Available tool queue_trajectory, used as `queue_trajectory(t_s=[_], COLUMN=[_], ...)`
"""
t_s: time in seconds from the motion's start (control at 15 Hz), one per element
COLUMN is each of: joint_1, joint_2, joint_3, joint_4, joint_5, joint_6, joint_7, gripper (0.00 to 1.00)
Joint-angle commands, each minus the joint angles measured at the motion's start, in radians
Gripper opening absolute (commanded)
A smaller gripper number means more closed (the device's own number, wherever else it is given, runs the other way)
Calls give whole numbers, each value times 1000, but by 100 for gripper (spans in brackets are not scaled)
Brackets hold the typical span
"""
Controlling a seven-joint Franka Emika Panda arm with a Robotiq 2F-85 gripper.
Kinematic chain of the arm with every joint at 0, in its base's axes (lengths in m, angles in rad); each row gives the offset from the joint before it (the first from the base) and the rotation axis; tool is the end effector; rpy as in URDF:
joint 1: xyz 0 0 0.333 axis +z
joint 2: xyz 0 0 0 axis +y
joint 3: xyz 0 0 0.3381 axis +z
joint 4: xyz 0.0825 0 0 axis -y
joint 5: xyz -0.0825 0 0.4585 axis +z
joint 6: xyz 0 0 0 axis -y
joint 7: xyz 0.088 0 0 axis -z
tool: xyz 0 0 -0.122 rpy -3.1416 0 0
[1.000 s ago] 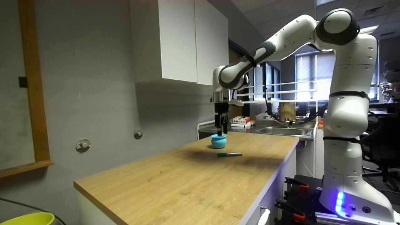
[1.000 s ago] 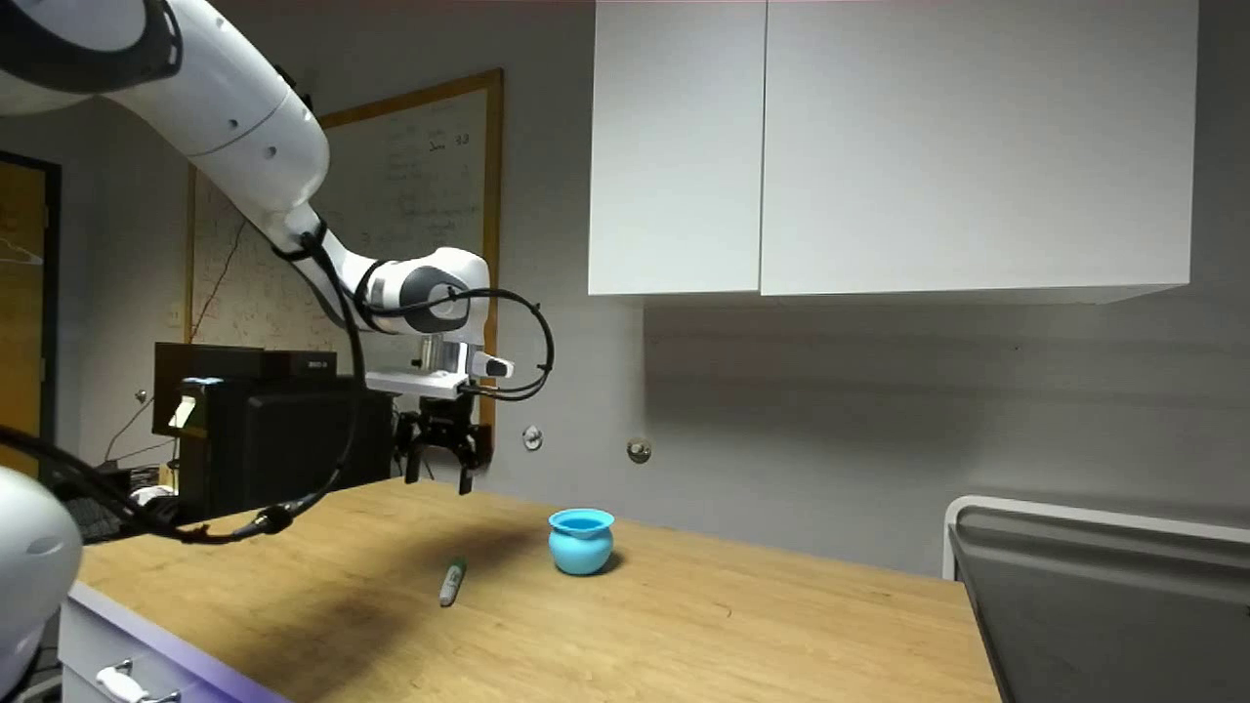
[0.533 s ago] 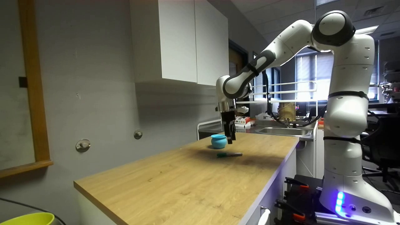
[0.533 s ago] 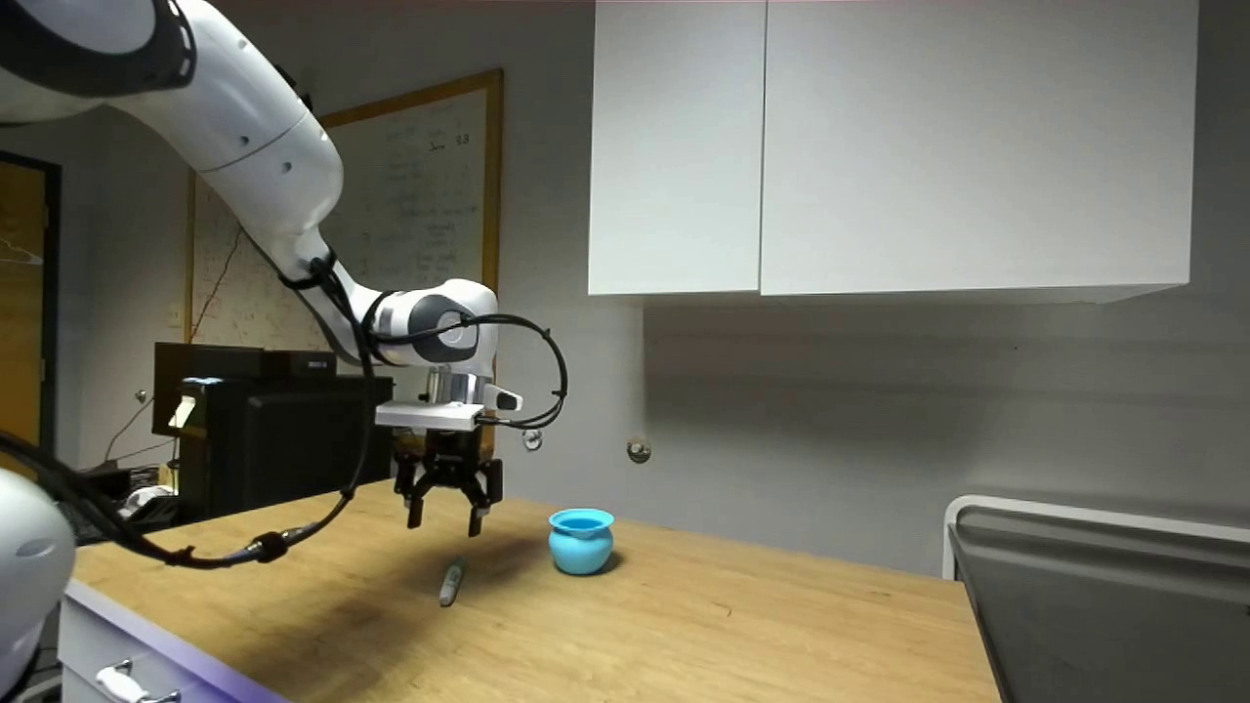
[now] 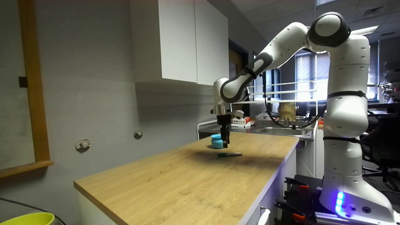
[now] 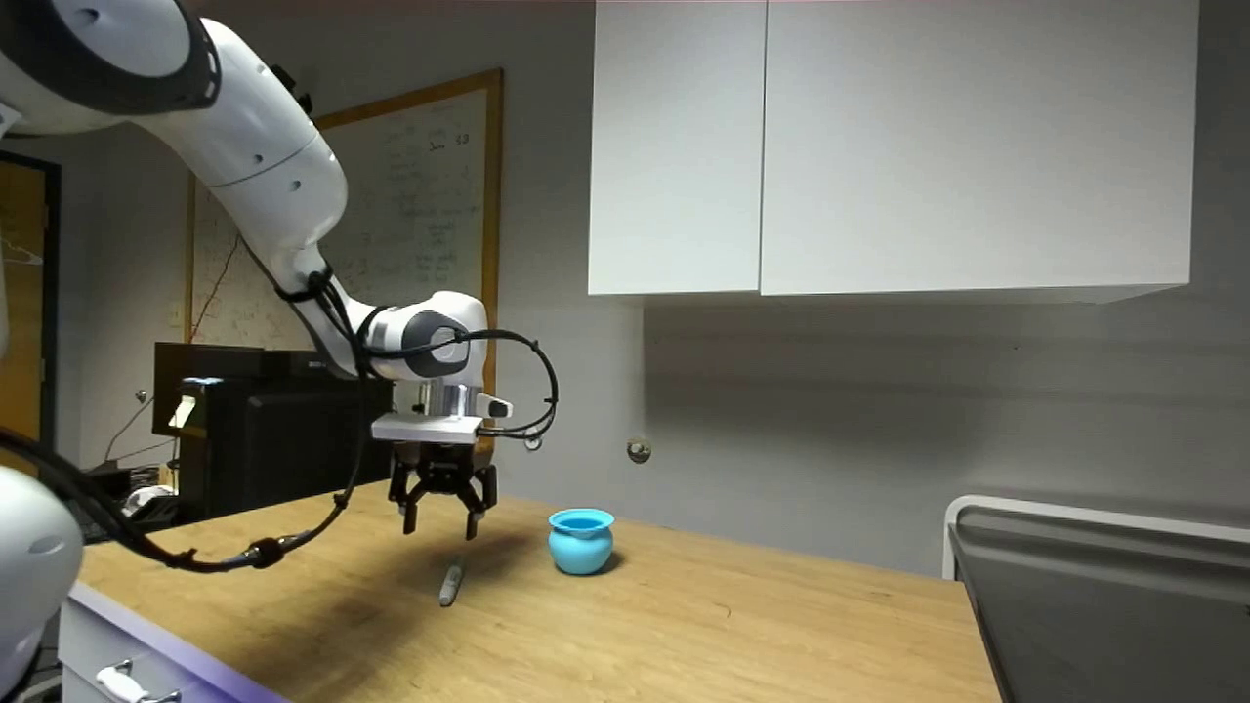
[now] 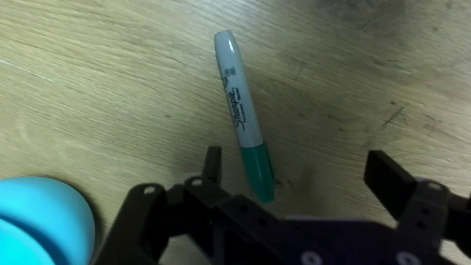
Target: Put the marker inside the blue object
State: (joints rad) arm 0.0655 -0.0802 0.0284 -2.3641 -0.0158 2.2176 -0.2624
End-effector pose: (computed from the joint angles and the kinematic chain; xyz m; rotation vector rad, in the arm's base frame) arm 0.5333 0.0494 0.3115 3.0786 0.5699 -0.1054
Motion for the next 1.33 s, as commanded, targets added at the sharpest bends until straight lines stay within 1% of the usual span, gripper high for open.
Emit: queue_trajectory(t_s=[0.0, 0.53, 0.6, 0.67, 0.73, 0.8, 0.87, 0.93, 1.27], joint_1=[-4, -36, -40, -45, -49, -52, -56, -58, -61], joint_2=[61, 122, 123, 123, 121, 119, 118, 118, 111], joint_3=[1, -6, -8, -10, -12, -14, -16, -18, -18], joint_4=[10, 12, 14, 15, 15, 15, 16, 17, 26], joint_5=[7, 8, 2, -1, -3, -4, -4, -4, 0], joint_6=[33, 43, 37, 36, 32, 30, 28, 25, 23], joint_7=[-44, -86, -95, -103, -112, -117, -124, -130, -133], gripper=[100, 100, 75, 75, 69, 59, 53, 43, 7])
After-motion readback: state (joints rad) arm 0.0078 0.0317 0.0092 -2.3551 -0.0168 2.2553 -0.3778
